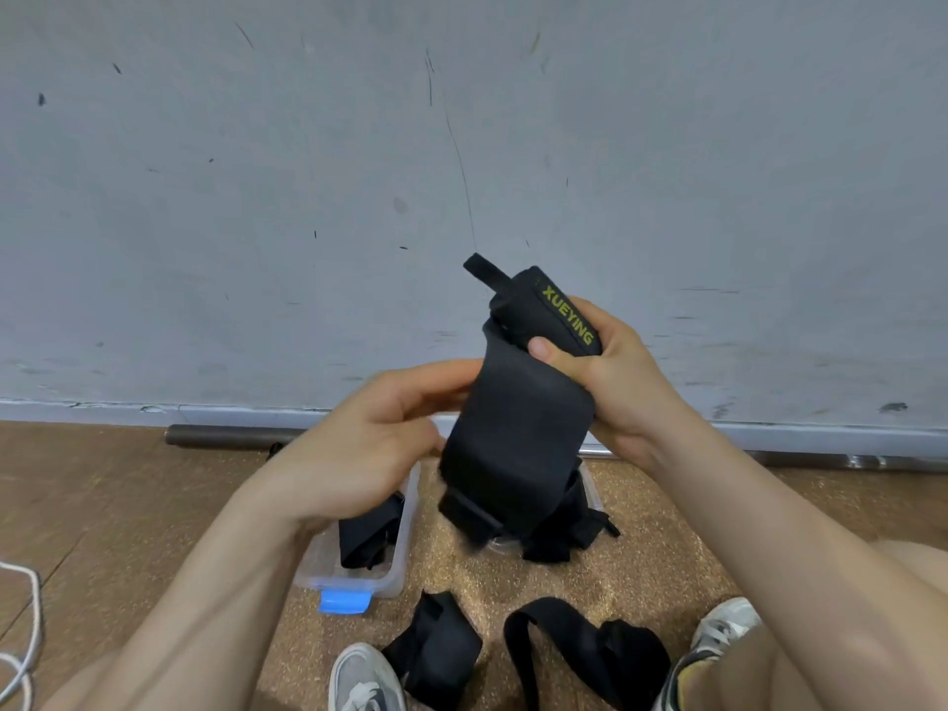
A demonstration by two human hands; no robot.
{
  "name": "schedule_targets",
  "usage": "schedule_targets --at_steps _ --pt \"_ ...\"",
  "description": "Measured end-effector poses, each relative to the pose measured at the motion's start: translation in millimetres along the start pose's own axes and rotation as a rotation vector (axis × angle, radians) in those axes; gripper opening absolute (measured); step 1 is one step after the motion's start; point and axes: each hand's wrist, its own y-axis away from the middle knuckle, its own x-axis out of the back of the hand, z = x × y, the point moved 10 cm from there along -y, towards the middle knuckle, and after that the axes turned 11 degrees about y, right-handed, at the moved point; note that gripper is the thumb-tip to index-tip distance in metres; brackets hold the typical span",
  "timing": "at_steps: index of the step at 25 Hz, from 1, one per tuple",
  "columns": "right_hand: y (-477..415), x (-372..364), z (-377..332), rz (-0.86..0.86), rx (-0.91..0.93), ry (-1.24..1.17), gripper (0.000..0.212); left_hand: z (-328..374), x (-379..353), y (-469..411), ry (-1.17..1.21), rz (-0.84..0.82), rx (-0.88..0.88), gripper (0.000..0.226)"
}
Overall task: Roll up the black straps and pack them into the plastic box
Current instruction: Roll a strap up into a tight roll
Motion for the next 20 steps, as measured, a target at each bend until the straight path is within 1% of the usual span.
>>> schedule_targets --at_steps 1,2,3,4,5,6,7,8,9,11,13,14,16,17,18,20 --pt "0 -8 -2 -0.075 -0.011 -0.03 0.039 10 9 1 -0.148 0.078 -0.076 0.063" --pt "2 -16 -5 -0.158 -0.023 -0.061 0.039 23 19 3 -0.287 0.201 -0.196 0.054" --pt "6 -24 -10 -0.242 -0.031 -0.091 0.038 40 24 9 -0.468 0.318 -0.353 0.043" --pt "10 -31 -15 -0.322 -0.036 -0.114 0.034 56 19 18 -0.698 0.413 -0.499 0.043" --pt "17 -39 -20 -0.399 -0.04 -0.125 0.031 67 6 24 -0.945 0.469 -0.625 0.05" --pt "24 -48 -24 -0.469 -0.046 -0.12 0.03 74 -9 29 -1.164 0.484 -0.718 0.051" --pt "32 -56 -26 -0.533 -0.055 -0.103 0.033 77 -24 32 -1.326 0.479 -0.792 0.044" --pt "38 -62 -23 -0.573 -0.072 -0.077 0.041 78 -37 35 -1.435 0.468 -0.855 0.032" --pt "42 -65 -20 -0.584 -0.093 -0.04 0.049 78 -44 38 -1.482 0.445 -0.905 0.022" --pt "44 -65 -11 -0.535 -0.125 0.068 0.058 69 -44 40 -1.473 0.358 -0.905 0.017" --pt "44 -64 -7 -0.494 -0.122 0.154 0.055 55 -37 36 -1.418 0.246 -0.822 0.021" --pt "44 -64 -7 -0.478 -0.117 0.201 0.05 50 -32 35 -1.387 0.234 -0.781 0.022" --pt "44 -65 -6 -0.465 -0.116 0.297 0.037 50 -17 34 -1.282 0.296 -0.721 0.019" --pt "44 -65 -5 -0.465 -0.125 0.304 0.032 51 -11 34 -1.228 0.337 -0.715 0.017" --pt "43 -65 -5 -0.458 -0.138 0.273 0.03 53 -7 34 -1.175 0.374 -0.721 0.017" --pt "39 -60 -4 -0.42 -0.162 0.201 0.034 54 0 32 -1.108 0.393 -0.71 0.018"
